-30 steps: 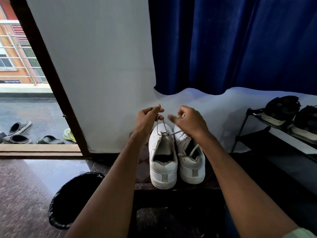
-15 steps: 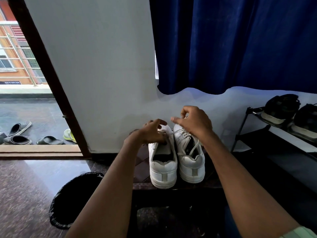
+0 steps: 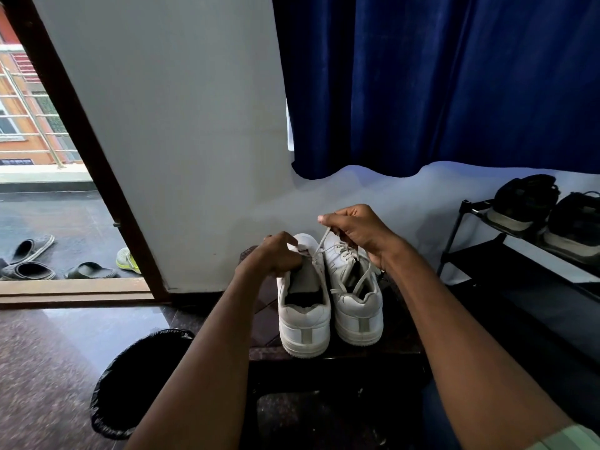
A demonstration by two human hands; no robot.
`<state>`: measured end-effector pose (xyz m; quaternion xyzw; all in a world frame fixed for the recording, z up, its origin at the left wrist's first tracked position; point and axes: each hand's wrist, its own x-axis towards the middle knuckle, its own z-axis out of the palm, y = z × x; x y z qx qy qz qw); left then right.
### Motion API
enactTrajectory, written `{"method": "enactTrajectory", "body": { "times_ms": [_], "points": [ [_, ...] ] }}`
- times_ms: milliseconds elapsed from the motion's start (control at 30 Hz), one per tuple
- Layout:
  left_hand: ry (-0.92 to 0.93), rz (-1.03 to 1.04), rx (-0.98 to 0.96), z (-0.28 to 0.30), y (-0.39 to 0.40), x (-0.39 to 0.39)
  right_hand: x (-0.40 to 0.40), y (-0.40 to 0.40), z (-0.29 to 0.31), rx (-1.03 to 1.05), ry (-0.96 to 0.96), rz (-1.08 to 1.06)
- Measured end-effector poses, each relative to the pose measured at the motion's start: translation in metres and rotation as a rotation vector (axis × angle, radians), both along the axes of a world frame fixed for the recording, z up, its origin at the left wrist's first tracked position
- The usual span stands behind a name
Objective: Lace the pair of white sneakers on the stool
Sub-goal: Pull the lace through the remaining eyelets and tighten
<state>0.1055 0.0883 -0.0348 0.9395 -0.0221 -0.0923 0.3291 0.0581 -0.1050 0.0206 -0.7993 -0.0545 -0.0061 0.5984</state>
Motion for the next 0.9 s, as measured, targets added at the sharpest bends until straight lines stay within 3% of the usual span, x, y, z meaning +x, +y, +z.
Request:
{"method": "enactTrajectory", "body": {
  "times_ms": [133, 233, 367, 567, 633, 767, 900],
  "points": [
    [0.042, 0.030, -0.109, -0.001, -0.001, 0.000, 0.005, -0.004, -0.006, -0.568, -0.087, -0.174],
    [0.127, 0.061, -0.261, 0.003, -0.003, -0.001, 0.003, 0.003, -0.014, -0.858, -0.010, -0.210],
    [0.099, 0.205, -0.391, 0.011, -0.004, -0.003, 0.004, 0.009, -0.023, -0.985, -0.069, -0.189],
    [-0.206, 0.136, -0.259, 0.008, 0.000, -0.003, 0.014, 0.018, -0.037, -1.198, -0.159, -0.137],
    [-0.271, 0.118, -0.249, 0.010, 0.000, -0.003, 0.020, 0.018, -0.036, -1.034, -0.111, -0.154],
    [-0.218, 0.028, -0.325, 0.022, -0.004, -0.005, 0.016, 0.015, -0.018, 0.010, 0.011, -0.126],
    [-0.157, -0.081, -0.466, 0.028, -0.019, -0.013, 0.010, 0.016, -0.011, 0.371, 0.069, -0.037]
  ]
}}
